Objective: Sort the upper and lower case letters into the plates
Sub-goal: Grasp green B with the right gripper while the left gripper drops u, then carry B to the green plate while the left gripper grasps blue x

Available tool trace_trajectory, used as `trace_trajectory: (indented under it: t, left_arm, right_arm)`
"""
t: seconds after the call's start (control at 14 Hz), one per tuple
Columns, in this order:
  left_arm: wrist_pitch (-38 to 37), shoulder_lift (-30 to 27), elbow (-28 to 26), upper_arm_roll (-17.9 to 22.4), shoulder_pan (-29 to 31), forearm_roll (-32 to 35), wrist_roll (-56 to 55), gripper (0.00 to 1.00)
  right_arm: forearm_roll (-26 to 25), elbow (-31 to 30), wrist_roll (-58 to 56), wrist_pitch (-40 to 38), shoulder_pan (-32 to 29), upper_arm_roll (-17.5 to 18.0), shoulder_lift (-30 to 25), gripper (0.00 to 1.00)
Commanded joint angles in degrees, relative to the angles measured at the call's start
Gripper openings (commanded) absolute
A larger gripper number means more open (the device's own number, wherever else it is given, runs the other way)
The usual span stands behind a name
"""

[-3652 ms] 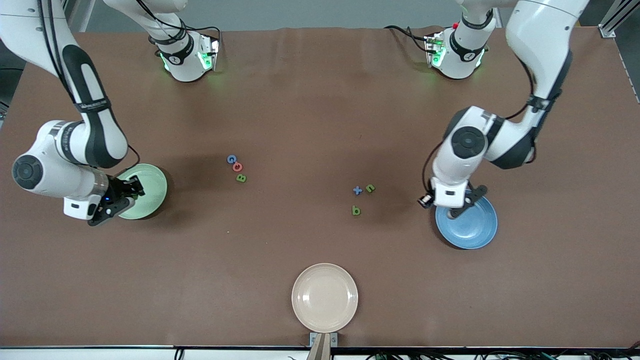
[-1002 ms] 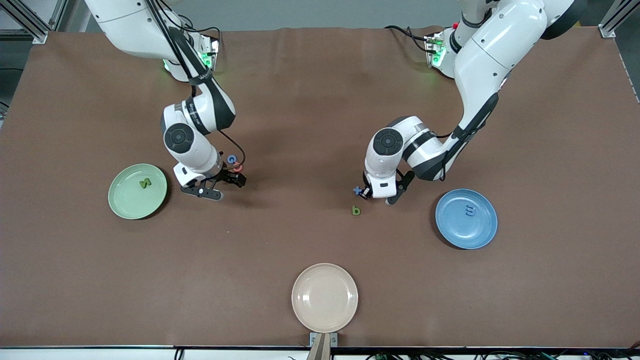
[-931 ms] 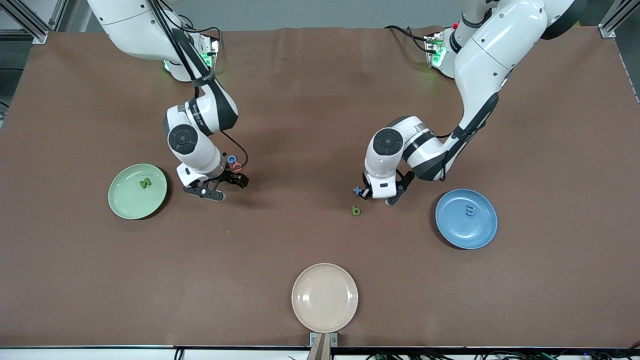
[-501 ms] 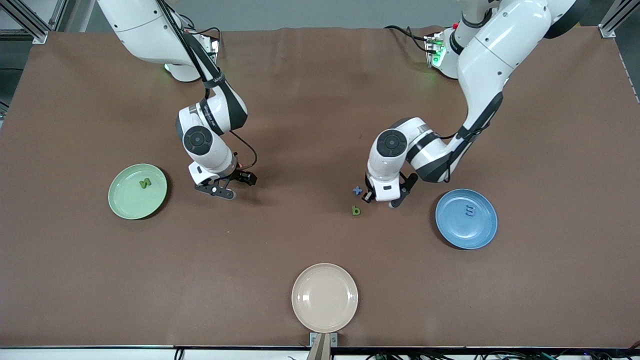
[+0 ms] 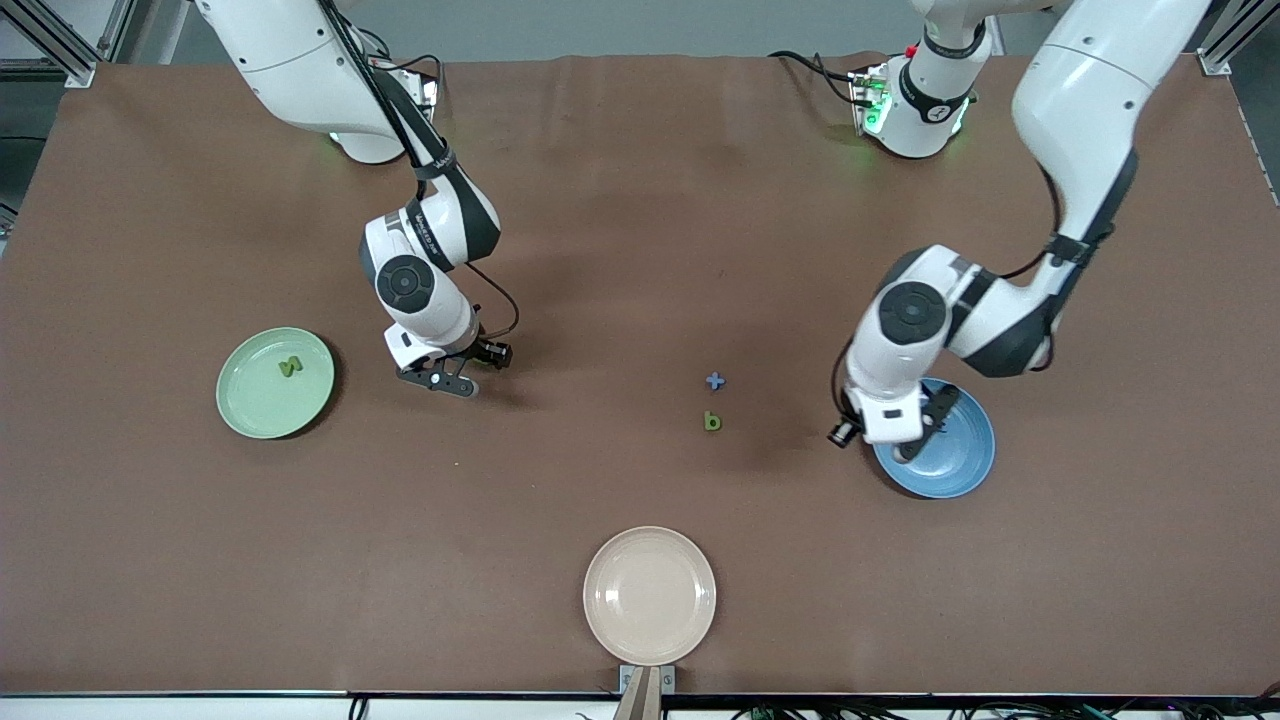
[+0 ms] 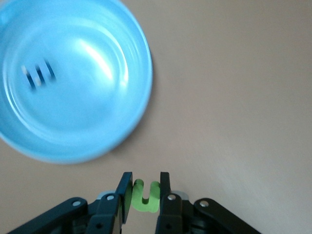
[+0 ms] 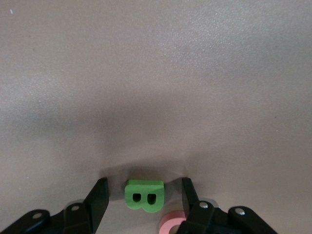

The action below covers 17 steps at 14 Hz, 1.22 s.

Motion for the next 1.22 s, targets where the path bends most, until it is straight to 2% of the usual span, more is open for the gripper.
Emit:
trace_trajectory:
  t: [0.0, 0.14, 0.29, 0.36, 0.43, 0.5, 0.64, 0.86, 1.0, 1.15]
  left_arm:
    - [-0.26, -0.87, -1.67, -0.33, 3.44, 1.11, 3.3, 0.01]
    - [-0.26, -0.69, -2.55, -0.24, 6.43, 1.64, 6.45, 0.02]
    - [-0.26, -0.51, -3.69, -0.33, 9.25, 3.3, 8.39, 0.16]
    - [-0.35, -0.6, -3.78, -0.33, 9.43, 3.4, 8.4, 0.4]
    - [-0.35, -0.69, -4.22, -0.33, 9.87, 3.4, 7.88, 0.77]
    - [-0.35, -1.04, -4.65, -0.42, 10.22, 3.4, 7.26, 0.96]
    - [-1.75, -2.09, -4.66, -1.03, 9.87, 3.14, 6.91, 1.0]
    - [-3.51, -2.01, -3.87, -5.76, 9.52, 2.52, 1.49, 1.0]
    - [-3.51, -1.13, -2.91, -8.23, 7.42, 2.52, -4.67, 1.0]
    - [-3.51, -0.08, -2.81, -8.24, 2.69, 2.52, -8.63, 1.0]
  right_arm:
    - [1.07, 0.61, 0.44, -0.15, 0.81, -0.59, 0.48, 0.6]
    - [1.07, 0.61, 0.44, -0.15, 0.81, -0.51, 0.57, 0.54]
    - [1.07, 0.61, 0.35, -0.15, 0.81, -0.59, 0.66, 0.5]
    - [0.98, 0.52, 0.35, -0.07, 0.81, -0.59, 0.75, 0.49]
    - [0.98, 0.52, 0.35, -0.07, 0.81, -0.59, 0.75, 0.49]
    - [0.98, 0.52, 0.35, -0.07, 0.81, -0.59, 0.84, 0.46]
    - [0.98, 0.52, 0.26, -0.15, 0.81, -0.59, 0.84, 0.4]
    - [0.98, 0.52, 0.26, -0.24, 0.81, -0.59, 0.84, 0.32]
    - [0.98, 0.52, 0.09, -0.24, 0.72, -0.51, 0.84, 0.26]
    - [0.89, 0.52, -0.18, -0.5, 0.63, -0.59, 0.75, 0.21]
